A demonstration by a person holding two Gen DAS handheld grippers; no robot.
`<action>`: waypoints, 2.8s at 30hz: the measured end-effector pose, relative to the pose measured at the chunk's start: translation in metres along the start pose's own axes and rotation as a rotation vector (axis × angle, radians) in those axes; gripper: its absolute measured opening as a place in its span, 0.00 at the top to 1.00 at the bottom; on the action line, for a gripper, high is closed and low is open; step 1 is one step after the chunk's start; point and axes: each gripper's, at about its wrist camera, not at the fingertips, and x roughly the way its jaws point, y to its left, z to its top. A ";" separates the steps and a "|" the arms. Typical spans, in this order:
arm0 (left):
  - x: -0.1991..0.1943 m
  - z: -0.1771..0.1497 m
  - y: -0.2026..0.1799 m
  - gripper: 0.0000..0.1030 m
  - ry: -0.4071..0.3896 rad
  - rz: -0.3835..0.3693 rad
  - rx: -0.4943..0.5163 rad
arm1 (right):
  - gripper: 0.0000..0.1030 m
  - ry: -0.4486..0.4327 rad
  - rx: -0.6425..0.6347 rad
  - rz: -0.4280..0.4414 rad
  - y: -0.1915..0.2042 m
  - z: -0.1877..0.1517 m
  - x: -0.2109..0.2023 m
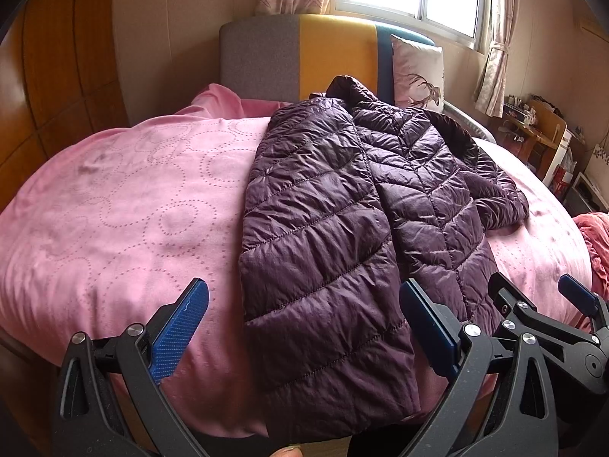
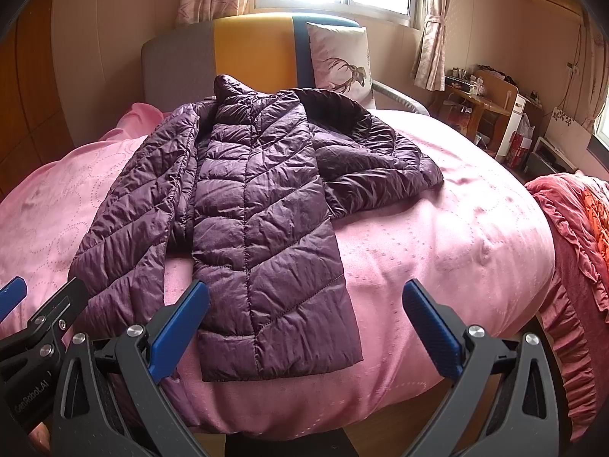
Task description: Fold large clothes
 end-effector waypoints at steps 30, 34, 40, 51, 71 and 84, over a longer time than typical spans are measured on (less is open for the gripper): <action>0.073 -0.011 0.024 0.78 0.192 -0.171 0.082 | 0.83 0.107 -0.354 0.146 0.034 0.003 0.080; 0.066 0.016 0.051 0.92 0.125 -0.171 0.028 | 0.85 -0.004 -0.287 0.087 -0.011 0.037 0.059; 0.083 0.071 0.147 0.94 0.048 0.145 -0.076 | 0.85 -0.100 -0.076 -0.095 -0.117 0.112 0.064; 0.074 0.114 0.235 0.16 -0.084 0.417 -0.286 | 0.83 -0.001 0.375 -0.229 -0.282 0.230 0.144; 0.189 0.079 0.059 0.16 0.257 -0.461 -0.286 | 0.12 0.248 0.334 0.226 -0.245 0.109 0.195; 0.204 0.092 0.033 0.94 0.313 -0.525 -0.223 | 0.80 0.300 0.151 0.180 -0.211 0.140 0.234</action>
